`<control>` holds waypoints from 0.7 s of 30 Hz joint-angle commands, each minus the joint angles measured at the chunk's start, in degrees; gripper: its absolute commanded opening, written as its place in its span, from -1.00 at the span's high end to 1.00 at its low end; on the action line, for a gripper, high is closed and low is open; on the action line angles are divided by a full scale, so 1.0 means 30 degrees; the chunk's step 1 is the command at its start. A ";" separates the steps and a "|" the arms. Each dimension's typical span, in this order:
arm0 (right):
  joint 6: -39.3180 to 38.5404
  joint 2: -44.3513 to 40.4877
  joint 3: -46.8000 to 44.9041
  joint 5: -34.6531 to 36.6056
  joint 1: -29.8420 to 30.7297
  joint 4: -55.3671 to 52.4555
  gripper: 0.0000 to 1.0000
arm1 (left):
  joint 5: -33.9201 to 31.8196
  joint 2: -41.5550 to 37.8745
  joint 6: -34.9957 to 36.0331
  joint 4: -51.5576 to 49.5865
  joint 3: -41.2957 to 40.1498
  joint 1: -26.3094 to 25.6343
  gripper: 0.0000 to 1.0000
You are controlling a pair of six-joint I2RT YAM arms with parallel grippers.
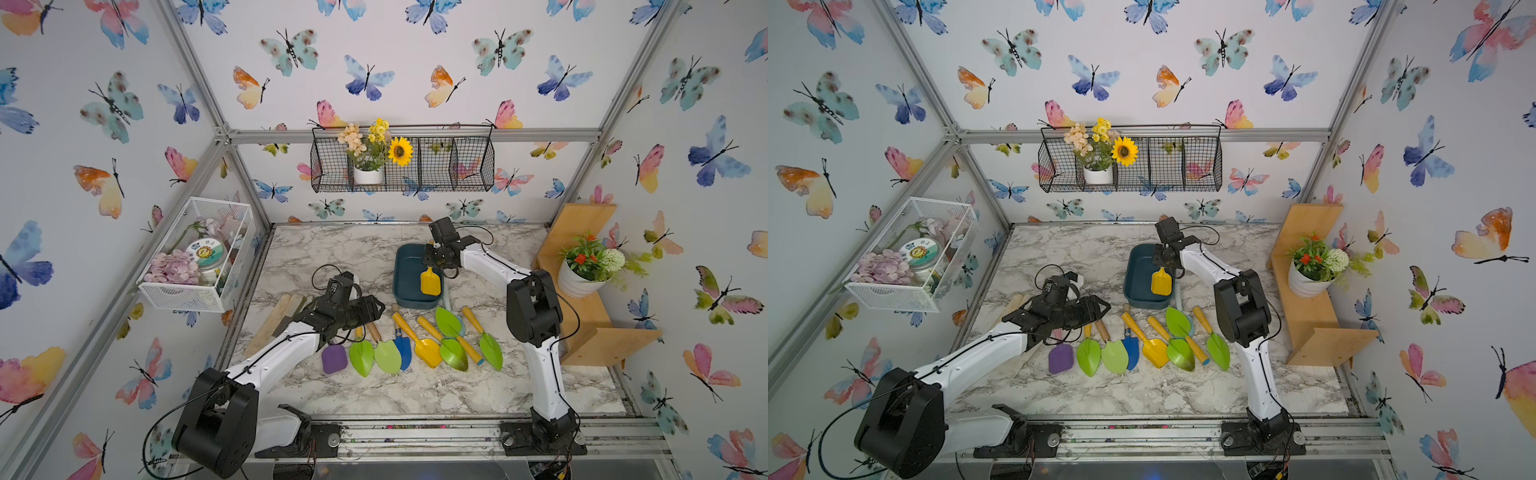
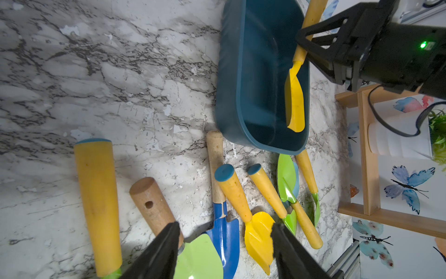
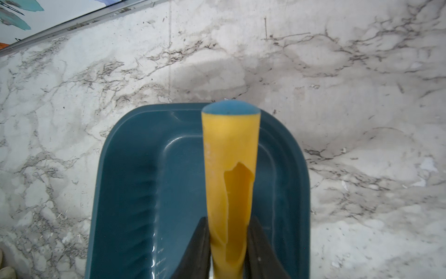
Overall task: Put the shovel into the storage box
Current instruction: Place the shovel in the storage box.
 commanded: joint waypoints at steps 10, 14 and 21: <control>0.0289 0.1297 0.0852 0.1668 0.0343 -0.1061 0.44 | -0.0303 -0.0318 0.0084 -0.0287 -0.0035 -0.0058 -0.32; 0.0358 0.1629 0.1273 0.1717 0.0343 -0.1350 0.36 | -0.0390 -0.0352 0.0098 -0.0510 0.0018 -0.0071 -0.32; 0.0311 0.0813 0.1222 0.1372 0.0343 -0.1271 0.30 | -0.0978 -0.0636 0.0294 -0.1298 0.0382 -0.0025 -0.32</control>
